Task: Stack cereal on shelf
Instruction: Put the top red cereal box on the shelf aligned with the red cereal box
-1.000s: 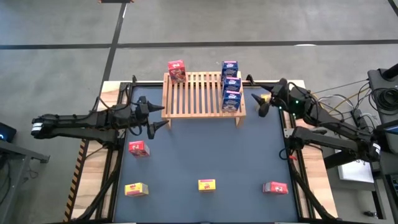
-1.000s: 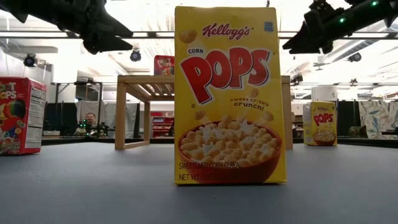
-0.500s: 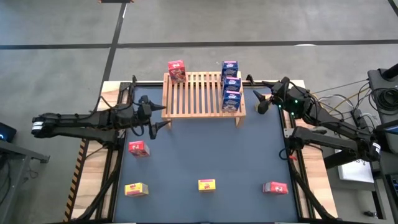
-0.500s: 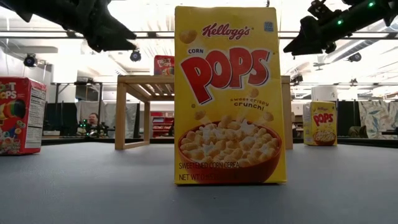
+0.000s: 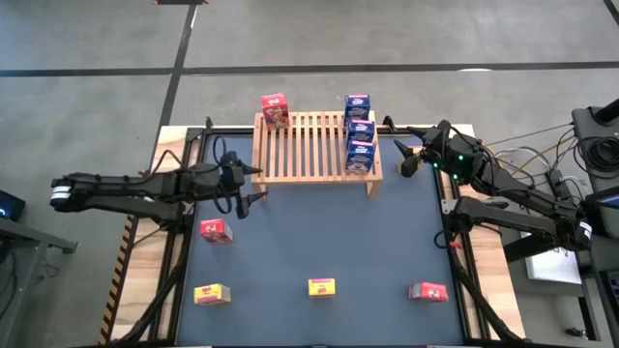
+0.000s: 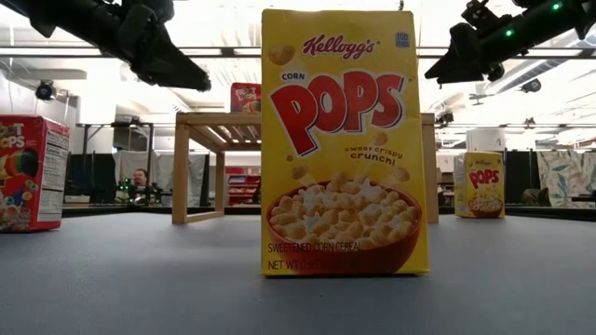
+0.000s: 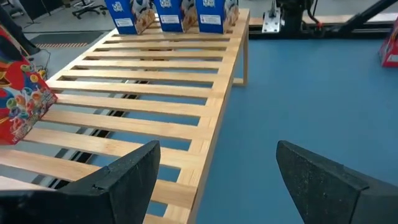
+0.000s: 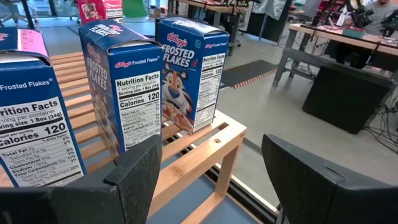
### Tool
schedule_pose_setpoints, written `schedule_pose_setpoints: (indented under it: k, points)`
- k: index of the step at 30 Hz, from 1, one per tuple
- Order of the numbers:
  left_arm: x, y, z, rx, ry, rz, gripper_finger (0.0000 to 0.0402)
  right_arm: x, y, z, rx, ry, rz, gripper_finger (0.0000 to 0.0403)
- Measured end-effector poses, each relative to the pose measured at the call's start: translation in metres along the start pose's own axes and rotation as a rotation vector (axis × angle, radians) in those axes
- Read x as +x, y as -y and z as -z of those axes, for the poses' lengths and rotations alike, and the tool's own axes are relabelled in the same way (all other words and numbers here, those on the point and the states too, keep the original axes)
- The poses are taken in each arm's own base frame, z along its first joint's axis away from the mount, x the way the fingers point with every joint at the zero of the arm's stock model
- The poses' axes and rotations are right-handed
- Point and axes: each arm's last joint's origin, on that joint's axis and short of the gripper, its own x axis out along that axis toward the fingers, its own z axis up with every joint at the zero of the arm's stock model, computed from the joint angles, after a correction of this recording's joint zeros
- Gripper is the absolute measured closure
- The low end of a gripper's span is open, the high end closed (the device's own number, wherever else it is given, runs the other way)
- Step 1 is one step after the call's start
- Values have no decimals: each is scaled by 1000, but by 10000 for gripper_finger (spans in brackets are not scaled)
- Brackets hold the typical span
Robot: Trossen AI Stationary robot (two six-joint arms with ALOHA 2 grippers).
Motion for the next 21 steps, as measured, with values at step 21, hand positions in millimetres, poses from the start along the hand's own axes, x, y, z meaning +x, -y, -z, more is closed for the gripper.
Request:
schedule_pose_setpoints:
  k: [21]
  points:
    - [-46, -14, -31, 48, 50, -28, 98, -6, 2, -12, 31, -109, -13, 143]
